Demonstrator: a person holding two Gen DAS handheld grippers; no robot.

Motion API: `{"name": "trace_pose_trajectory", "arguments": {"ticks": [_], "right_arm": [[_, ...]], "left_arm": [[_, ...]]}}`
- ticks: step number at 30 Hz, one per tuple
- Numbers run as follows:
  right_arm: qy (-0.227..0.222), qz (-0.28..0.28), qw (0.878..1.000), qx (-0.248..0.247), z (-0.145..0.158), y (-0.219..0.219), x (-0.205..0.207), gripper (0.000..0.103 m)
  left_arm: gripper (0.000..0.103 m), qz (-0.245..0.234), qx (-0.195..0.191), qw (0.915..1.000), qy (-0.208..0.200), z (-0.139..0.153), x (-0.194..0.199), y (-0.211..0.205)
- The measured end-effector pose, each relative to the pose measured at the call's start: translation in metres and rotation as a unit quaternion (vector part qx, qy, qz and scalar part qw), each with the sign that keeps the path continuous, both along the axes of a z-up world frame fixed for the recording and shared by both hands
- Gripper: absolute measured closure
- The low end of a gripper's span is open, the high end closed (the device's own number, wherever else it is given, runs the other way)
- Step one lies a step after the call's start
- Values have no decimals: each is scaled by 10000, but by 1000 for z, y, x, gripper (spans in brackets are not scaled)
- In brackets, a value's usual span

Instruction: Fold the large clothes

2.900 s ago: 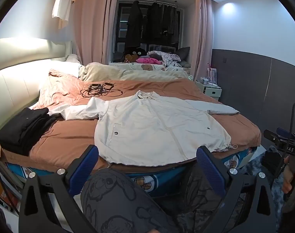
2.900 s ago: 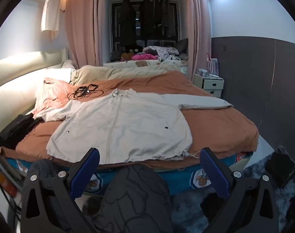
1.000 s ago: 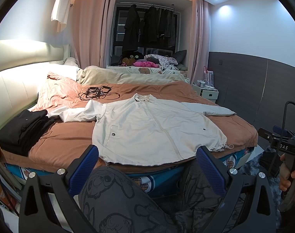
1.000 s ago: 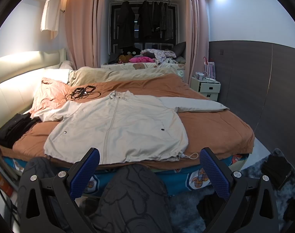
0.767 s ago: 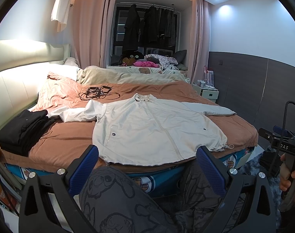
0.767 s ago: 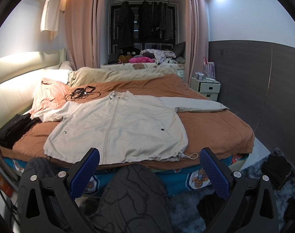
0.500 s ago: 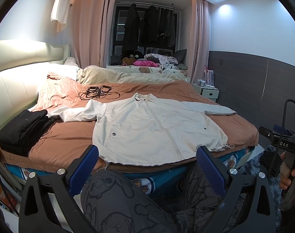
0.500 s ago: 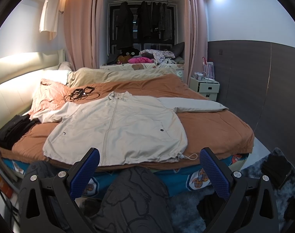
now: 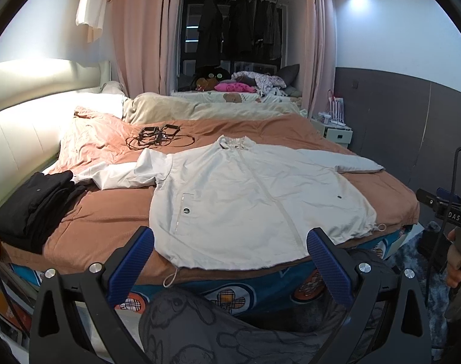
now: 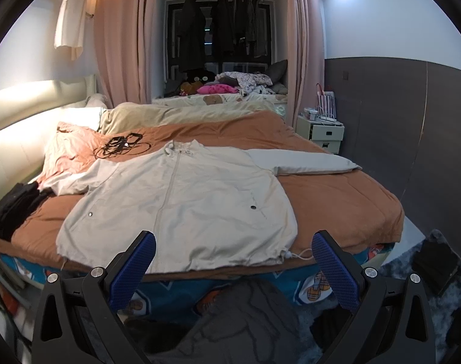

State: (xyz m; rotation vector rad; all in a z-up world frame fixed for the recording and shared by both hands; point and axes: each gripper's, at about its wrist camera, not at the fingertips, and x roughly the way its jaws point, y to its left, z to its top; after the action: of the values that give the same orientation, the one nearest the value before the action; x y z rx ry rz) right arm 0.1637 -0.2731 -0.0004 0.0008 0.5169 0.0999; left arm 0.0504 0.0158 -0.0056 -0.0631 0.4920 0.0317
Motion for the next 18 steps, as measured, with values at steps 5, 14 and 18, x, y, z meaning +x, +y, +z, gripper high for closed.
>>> {"name": "trace_pose_trajectory", "arguments": {"ticks": [5, 14, 18], "right_arm": [[156, 56, 9998, 53, -9, 6, 36, 0], [356, 85, 9992, 141, -25, 21, 104, 0], [480, 156, 9986, 140, -32, 33, 133, 8]], "left_arm": [[0, 89, 17, 9998, 192, -6, 37, 15], [1, 480, -233, 9965, 647, -23, 107, 70], [4, 813, -356, 9932, 751, -28, 132, 103]]}}
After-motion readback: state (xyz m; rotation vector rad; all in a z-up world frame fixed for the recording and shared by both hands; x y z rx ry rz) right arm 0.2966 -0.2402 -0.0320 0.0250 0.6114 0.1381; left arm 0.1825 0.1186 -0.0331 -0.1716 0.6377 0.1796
